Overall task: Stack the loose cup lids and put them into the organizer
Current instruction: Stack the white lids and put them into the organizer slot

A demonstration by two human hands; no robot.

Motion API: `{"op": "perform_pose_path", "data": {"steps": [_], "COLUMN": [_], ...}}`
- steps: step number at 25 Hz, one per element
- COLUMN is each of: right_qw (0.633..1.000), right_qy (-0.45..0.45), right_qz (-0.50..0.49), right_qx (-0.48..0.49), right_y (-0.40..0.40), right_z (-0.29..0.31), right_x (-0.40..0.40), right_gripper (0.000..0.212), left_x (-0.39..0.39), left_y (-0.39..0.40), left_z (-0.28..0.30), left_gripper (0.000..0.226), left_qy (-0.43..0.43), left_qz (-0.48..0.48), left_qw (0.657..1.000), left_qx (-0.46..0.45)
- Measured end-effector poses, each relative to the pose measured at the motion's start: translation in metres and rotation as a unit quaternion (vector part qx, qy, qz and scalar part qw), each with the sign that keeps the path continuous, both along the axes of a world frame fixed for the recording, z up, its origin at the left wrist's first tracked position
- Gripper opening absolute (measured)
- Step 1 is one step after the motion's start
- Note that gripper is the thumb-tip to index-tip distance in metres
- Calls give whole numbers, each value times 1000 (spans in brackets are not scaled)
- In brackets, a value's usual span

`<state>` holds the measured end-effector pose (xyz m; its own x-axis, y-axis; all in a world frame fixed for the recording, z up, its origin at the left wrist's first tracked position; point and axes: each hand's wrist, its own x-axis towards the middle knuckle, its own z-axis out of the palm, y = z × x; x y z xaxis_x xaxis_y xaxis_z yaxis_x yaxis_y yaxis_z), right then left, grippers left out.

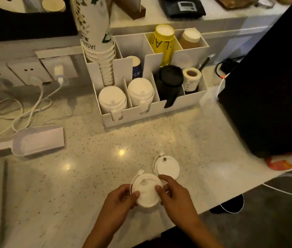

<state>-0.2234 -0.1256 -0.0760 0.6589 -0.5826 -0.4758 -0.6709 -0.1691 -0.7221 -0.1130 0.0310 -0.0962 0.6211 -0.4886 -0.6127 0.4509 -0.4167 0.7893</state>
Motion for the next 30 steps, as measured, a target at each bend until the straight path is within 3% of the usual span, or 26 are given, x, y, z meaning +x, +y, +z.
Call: {"op": "perform_pose_path", "data": {"steps": [4, 7, 13, 17, 23, 30], "right_qw": [994, 977, 941, 932, 931, 936], "right_qy": [25, 36, 27, 54, 90, 112], "right_qz": [83, 107, 107, 118, 125, 130], "right_qx": [-73, -179, -319, -338, -331, -307], "right_y": [-11, -20, -53, -62, -67, -69], "right_z": [-5, -10, -23, -31, -42, -51], "right_x": [-4, -8, -6, 3, 8, 9], "right_gripper": [77, 96, 90, 81, 80, 86], "left_x": [-4, -7, -9, -6, 1, 0], "left_y": [-29, -51, -95, -112, -121, -123], "left_z": [6, 12, 7, -2, -12, -22], "left_gripper": [14, 22, 27, 28, 27, 32], "left_qy": [-34, -52, -139, -220, -266, -230], "left_qz": [7, 4, -30, -69, -118, -102], "left_qw": [999, 997, 981, 958, 939, 948], "left_qx": [34, 49, 128, 173, 183, 195]}}
